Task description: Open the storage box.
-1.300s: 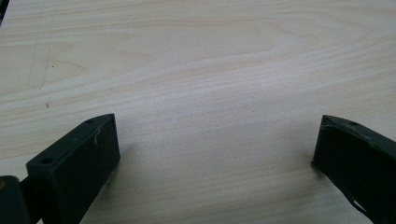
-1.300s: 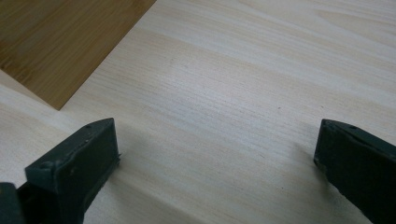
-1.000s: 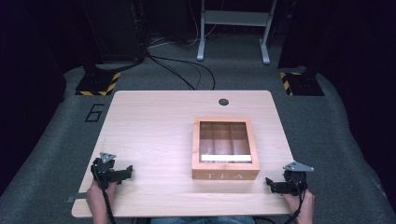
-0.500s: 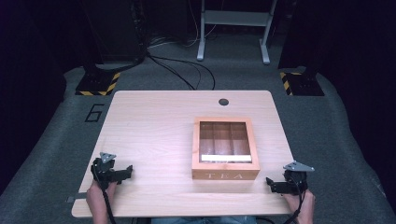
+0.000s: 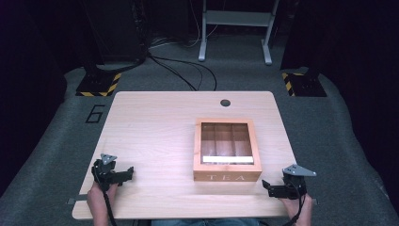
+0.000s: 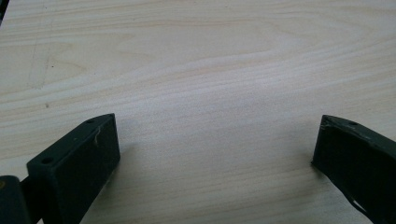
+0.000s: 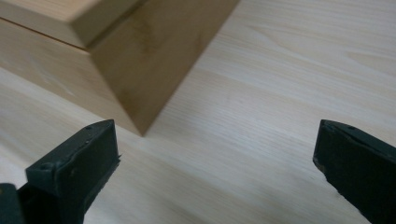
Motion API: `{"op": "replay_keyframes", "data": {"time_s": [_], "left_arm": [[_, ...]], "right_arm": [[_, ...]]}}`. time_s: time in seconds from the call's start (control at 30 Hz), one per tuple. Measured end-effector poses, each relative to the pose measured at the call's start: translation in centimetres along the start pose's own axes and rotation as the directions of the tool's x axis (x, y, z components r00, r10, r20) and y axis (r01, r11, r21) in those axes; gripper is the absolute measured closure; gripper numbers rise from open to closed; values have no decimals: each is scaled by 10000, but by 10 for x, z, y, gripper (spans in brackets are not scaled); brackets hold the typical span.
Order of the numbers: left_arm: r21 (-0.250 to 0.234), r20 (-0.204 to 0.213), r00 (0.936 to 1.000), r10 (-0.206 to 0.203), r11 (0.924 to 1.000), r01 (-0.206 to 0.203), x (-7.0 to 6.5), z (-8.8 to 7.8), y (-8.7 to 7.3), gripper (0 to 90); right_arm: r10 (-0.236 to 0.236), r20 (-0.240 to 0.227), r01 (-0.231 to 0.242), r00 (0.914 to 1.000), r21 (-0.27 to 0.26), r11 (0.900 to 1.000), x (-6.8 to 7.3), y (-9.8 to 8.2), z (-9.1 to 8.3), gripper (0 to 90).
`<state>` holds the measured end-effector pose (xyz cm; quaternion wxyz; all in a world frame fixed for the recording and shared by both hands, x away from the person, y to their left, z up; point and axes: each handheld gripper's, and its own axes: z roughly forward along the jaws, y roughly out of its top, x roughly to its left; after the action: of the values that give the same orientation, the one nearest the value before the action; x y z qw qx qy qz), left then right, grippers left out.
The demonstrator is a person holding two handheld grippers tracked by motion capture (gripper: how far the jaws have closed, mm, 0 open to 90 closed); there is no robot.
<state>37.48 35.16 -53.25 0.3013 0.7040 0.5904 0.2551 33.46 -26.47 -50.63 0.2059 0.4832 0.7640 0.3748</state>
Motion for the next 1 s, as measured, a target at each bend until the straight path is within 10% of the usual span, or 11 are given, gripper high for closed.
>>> {"op": "replay_keyframes", "data": {"time_s": [0.6, 1.0], "left_arm": [[8, 12, 10000, 14, 10000, -14, 0, 0, 0, 5], [8, 18, 10000, 22, 10000, -22, 0, 0, 0, 4]], "right_arm": [[-486, -978, 434, 9940, -540, 9976, 37, 24, 15, 55], [-745, -1065, 610, 9915, -1250, 9903, 43, 25, 12, 261]]}}
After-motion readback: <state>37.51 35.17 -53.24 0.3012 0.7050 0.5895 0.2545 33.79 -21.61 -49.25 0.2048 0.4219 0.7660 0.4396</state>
